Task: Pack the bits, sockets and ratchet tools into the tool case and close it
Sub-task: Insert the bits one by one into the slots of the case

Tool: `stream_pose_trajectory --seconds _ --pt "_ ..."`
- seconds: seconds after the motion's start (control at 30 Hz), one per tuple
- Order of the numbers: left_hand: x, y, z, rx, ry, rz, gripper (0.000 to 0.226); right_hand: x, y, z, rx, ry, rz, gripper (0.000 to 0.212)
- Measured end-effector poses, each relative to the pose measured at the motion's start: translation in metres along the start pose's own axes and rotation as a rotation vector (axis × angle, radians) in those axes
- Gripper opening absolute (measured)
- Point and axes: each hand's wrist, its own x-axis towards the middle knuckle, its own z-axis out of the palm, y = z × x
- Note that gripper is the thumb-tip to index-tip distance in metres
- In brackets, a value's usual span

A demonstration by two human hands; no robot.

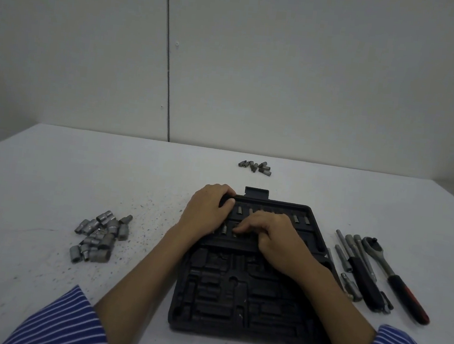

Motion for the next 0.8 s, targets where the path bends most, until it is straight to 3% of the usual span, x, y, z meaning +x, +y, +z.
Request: stream_pose_trajectory --seconds 0.8 --pt "0.0019 0.0069 -0.0036 0.116 -0.043 0.03 0.025 0.0006 -0.0034 -0.0073 -0.006 -0.056 0.048 0.047"
